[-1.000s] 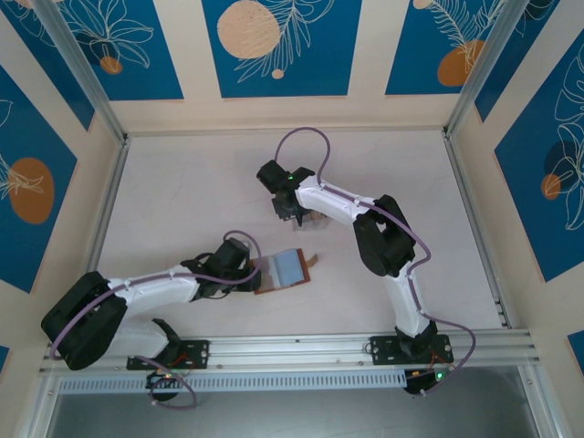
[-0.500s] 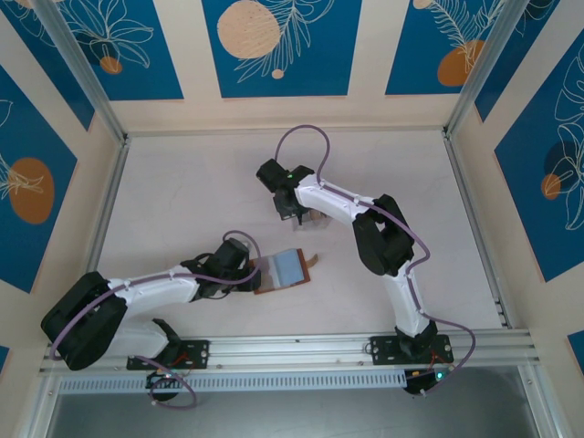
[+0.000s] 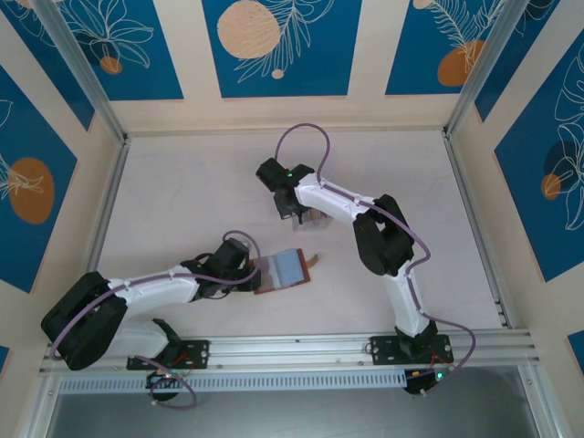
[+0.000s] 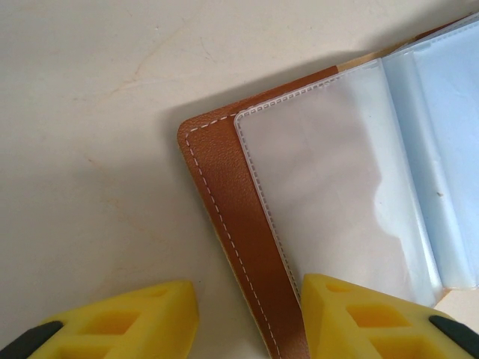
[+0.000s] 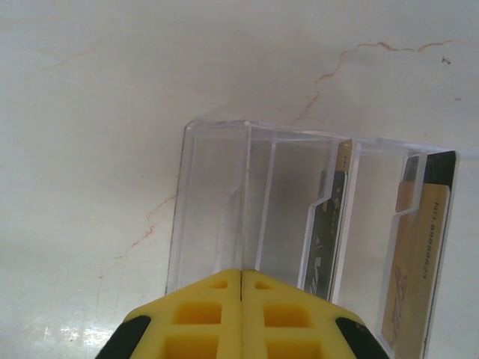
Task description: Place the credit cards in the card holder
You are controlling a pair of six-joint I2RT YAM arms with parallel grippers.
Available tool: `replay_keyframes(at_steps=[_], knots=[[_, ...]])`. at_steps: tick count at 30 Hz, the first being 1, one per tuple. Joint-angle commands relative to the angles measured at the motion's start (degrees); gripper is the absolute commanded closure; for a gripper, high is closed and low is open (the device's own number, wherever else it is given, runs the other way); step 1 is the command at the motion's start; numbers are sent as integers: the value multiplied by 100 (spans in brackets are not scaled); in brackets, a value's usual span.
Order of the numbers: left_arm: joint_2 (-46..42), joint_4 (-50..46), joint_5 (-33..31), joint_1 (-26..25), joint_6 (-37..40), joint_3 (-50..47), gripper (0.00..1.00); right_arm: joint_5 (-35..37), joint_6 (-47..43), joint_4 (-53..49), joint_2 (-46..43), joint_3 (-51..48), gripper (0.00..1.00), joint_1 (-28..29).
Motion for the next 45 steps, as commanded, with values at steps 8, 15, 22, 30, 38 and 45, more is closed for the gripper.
replay_keyframes(at_steps=[8, 15, 22, 30, 38, 45], knots=[[213, 324, 271, 35, -25, -224, 56, 369, -31, -223, -456, 327, 100, 235], [182, 298, 284, 29, 70, -184, 56, 542, -84, -303, -969, 293, 100, 550], [108, 229, 328, 30, 174, -130, 56, -241, 57, 532, -2369, -1246, 100, 823], [-7, 186, 469, 33, 369, -103, 59, -2132, 849, 2961, -4209, -4342, 100, 825], [20, 135, 479, 27, 408, -77, 61, -2923, 1739, 5215, -4644, -6032, 100, 760], [98, 126, 460, 26, 408, -90, 64, -3091, 2153, 6390, -4361, -6631, 100, 705]])
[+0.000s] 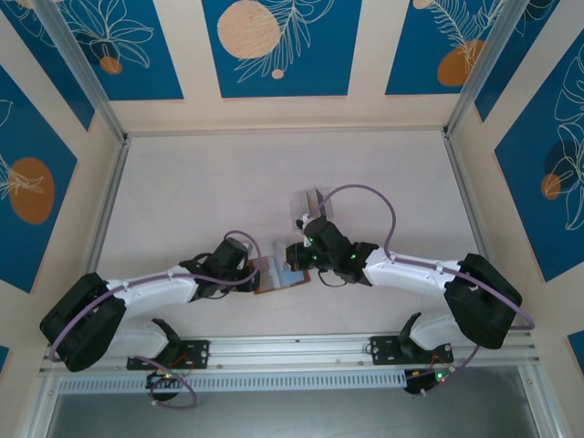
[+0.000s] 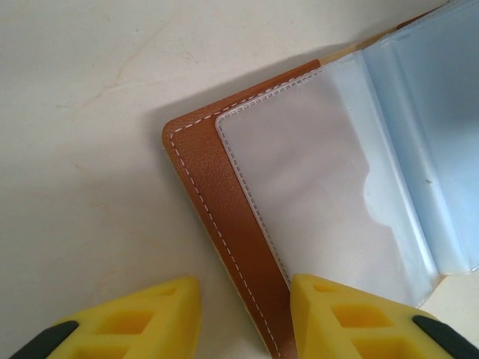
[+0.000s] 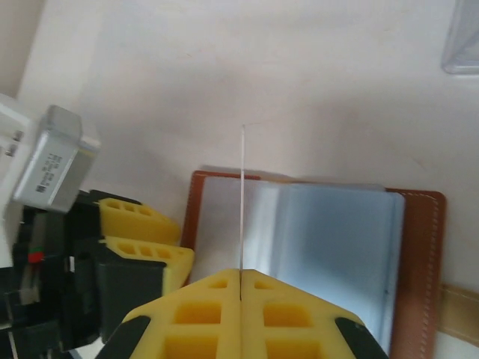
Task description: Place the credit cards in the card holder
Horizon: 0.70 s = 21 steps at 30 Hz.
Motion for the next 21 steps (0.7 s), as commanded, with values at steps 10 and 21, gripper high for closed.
replay_keyframes(at_steps=[10, 21], knots=[[226, 132, 301, -1, 77, -83, 71, -50, 541, 1811, 422, -748, 100, -82], [257, 166, 292, -15, 61, -112, 71, 82, 759, 2337, 788, -1024, 100, -84]])
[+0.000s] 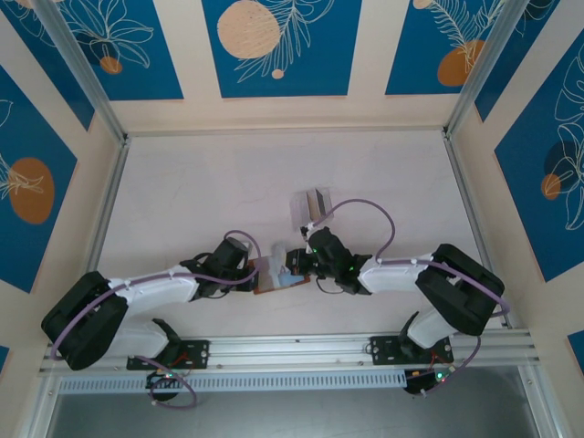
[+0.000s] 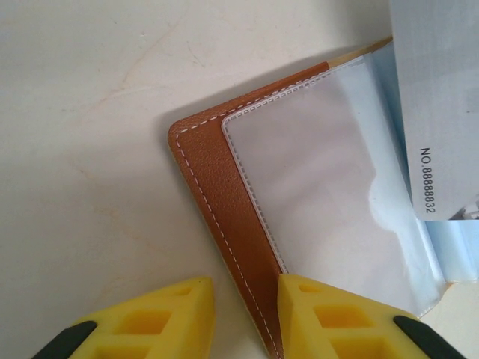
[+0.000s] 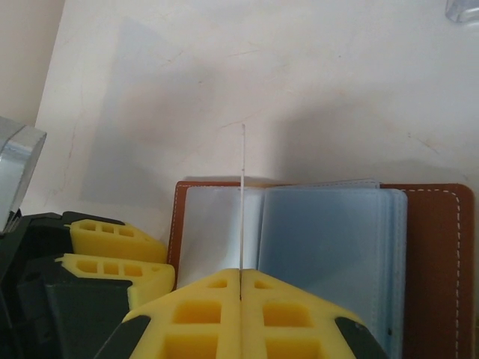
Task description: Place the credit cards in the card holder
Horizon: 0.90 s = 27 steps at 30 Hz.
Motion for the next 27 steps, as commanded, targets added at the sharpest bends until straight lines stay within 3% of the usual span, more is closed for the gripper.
replay_keyframes(at_steps=[1, 27], knots=[[188, 106, 297, -27, 58, -108, 71, 135, 122, 358, 112, -132, 100, -21], [275, 134, 270, -88, 23, -108, 72, 446, 296, 970, 558, -337, 100, 146]])
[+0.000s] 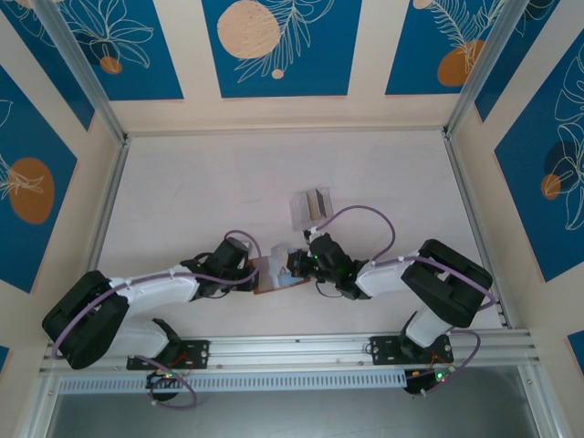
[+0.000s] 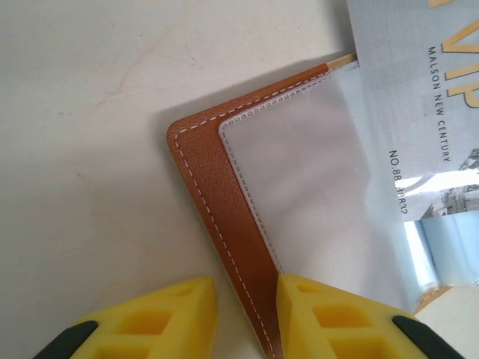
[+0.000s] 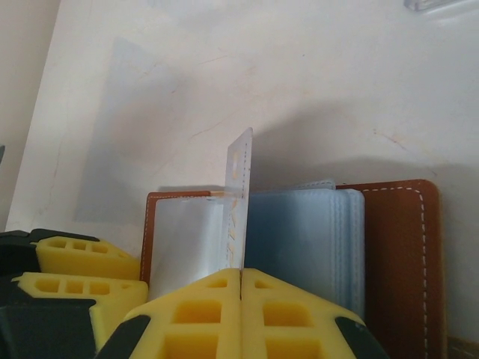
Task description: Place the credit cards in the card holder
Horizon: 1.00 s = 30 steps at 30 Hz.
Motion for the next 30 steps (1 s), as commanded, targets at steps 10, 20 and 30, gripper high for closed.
replay_keyframes(at_steps=[10, 20, 30], knots=[[342, 29, 167, -98, -2, -73, 72, -179, 414, 401, 190, -197, 100, 132], [353, -39, 49, -94, -62, -108, 72, -65, 596, 497, 31, -430, 100, 353], [436, -36, 6, -94, -77, -108, 72, 277, 754, 303, -212, -657, 100, 561]])
